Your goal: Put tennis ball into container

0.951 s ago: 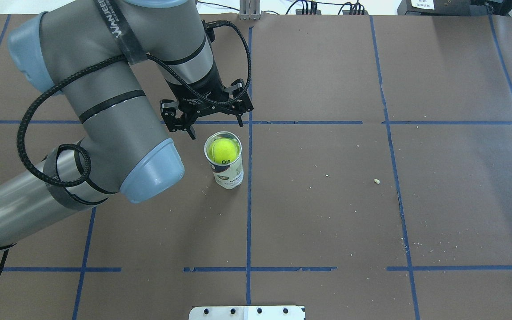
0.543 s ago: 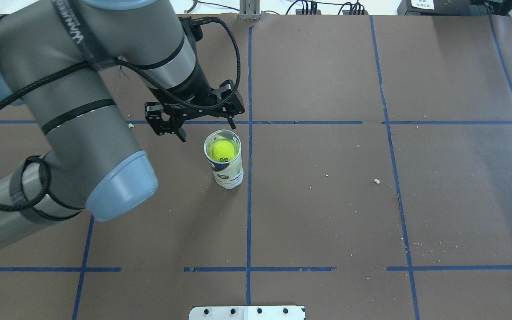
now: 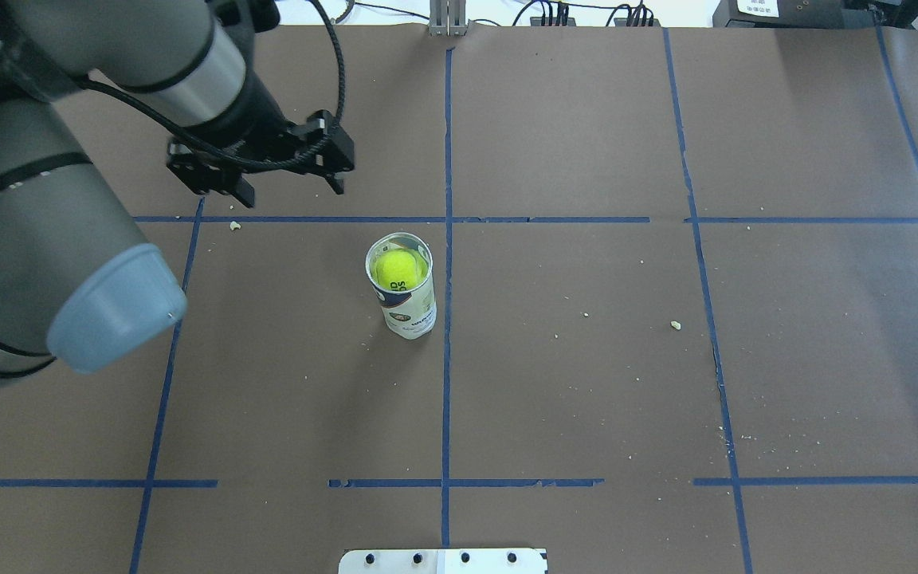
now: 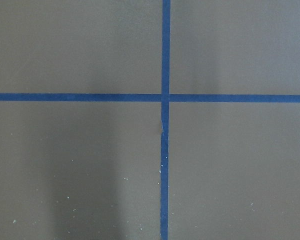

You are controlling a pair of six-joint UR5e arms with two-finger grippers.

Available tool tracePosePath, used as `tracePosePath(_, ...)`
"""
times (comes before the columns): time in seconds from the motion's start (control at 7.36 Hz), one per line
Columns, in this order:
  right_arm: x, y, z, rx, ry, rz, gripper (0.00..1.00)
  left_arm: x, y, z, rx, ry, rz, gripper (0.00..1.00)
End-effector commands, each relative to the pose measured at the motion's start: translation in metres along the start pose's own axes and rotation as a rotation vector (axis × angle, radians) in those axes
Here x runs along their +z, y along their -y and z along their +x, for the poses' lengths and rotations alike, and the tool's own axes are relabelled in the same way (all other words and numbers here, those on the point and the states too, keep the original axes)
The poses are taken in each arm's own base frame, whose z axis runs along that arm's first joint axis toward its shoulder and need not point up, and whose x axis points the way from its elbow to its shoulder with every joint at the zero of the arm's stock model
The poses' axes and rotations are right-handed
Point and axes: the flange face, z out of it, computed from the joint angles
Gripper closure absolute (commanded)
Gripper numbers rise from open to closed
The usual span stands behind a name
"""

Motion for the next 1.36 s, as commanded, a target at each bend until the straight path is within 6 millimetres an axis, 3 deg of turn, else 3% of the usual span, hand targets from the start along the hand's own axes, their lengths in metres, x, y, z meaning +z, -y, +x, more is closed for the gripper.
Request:
tracePosePath(0.0, 0.0, 0.0, 0.0, 0.0, 0.0, 0.0, 0.0, 0.008, 0.036, -0.209, 0.096, 0.042, -0.034, 0.0)
tracePosePath(0.14, 0.0, 0.0, 0.0, 0.0, 0.0, 0.0, 0.0, 0.015, 0.034, -0.308, 0.136, 0.024, -0.071, 0.0)
tracePosePath(0.27, 0.0, 0.0, 0.0, 0.0, 0.0, 0.0, 0.0, 0.023, 0.021, -0.375, 0.17, 0.045, -0.104, 0.0)
tracePosePath(0.54, 0.0, 0.0, 0.0, 0.0, 0.0, 0.0, 0.0, 0.035, -0.035, -0.494, 0.154, 0.065, -0.136, 0.0)
tracePosePath(0.68, 0.0, 0.0, 0.0, 0.0, 0.0, 0.0, 0.0, 0.055, -0.078, -0.529, 0.14, 0.057, -0.152, 0.0)
tracePosePath(0.81, 0.001, 0.0, -0.001, -0.001, 0.0, -0.001, 0.0, 0.073, -0.113, -0.549, 0.104, 0.044, -0.187, 0.0)
tracePosePath(1.22, 0.0, 0.0, 0.0, 0.0, 0.0, 0.0, 0.0, 0.079, -0.128, -0.555, 0.074, 0.044, -0.209, 0.0)
